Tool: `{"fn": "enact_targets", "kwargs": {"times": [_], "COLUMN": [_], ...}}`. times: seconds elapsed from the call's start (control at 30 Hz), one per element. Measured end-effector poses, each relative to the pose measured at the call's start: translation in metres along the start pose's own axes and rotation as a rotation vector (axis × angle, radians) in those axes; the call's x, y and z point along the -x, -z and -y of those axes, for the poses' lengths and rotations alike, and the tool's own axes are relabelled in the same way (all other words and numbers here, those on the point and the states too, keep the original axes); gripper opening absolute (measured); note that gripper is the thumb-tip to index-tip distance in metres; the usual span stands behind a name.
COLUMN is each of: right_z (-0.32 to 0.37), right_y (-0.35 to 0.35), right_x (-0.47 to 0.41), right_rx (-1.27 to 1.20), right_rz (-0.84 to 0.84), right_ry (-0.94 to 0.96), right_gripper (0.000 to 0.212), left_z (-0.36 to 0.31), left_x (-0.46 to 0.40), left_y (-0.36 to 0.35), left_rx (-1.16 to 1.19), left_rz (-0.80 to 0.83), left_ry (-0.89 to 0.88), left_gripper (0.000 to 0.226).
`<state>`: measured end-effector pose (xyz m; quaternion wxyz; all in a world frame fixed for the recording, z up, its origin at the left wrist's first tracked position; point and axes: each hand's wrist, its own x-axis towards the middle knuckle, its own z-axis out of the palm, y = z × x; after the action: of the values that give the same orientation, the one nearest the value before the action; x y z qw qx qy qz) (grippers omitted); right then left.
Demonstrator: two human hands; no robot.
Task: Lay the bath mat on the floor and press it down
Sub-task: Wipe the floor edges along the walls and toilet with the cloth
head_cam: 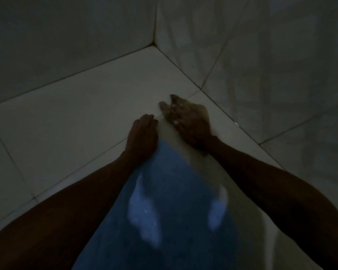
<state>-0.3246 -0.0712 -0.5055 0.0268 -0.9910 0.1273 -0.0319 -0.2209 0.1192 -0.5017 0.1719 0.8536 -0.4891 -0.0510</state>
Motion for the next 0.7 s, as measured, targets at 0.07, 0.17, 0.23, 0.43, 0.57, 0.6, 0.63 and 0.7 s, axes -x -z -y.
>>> {"fn": "enact_targets", "kwargs": {"times": [0.07,0.17,0.23,0.43,0.57,0.6,0.63,0.7], "right_z": [0.018,0.014,0.015,-0.036,-0.066,-0.074,-0.08,-0.099], "right_y": [-0.004,-0.01,-0.015,-0.018,-0.018,-0.017,-0.014,-0.009], "right_x": [0.013,0.051,0.075,0.09,0.085,0.084,0.083,0.085], "right_rx": [-0.085,-0.076,-0.089,-0.137,-0.122,-0.101,-0.085,-0.054], "right_rz": [0.043,0.045,0.017,-0.187,-0.241,-0.224,-0.205,-0.156], "right_ry": [0.099,0.324,0.397,0.42,0.377,0.36,0.331,0.227], "right_gripper": [0.055,0.052,0.054,0.046,0.041,0.042,0.044,0.048], "left_z": [-0.002,-0.015,-0.016,-0.059,-0.103,-0.113,-0.121,-0.136], "left_x": [0.011,0.036,0.057,0.085,0.086,0.084,0.081,0.077], "left_y": [0.003,-0.003,-0.003,-0.017,-0.033,-0.035,-0.037,-0.043], "left_rx": [-0.108,-0.131,-0.129,-0.13,-0.106,-0.097,-0.088,-0.095], "left_rz": [-0.023,-0.058,-0.053,-0.01,-0.027,-0.023,-0.013,0.008], "left_ry": [0.082,0.162,0.213,0.274,0.37,0.396,0.414,0.426], "left_gripper": [0.037,0.046,0.048,0.058,0.063,0.065,0.067,0.064]}}
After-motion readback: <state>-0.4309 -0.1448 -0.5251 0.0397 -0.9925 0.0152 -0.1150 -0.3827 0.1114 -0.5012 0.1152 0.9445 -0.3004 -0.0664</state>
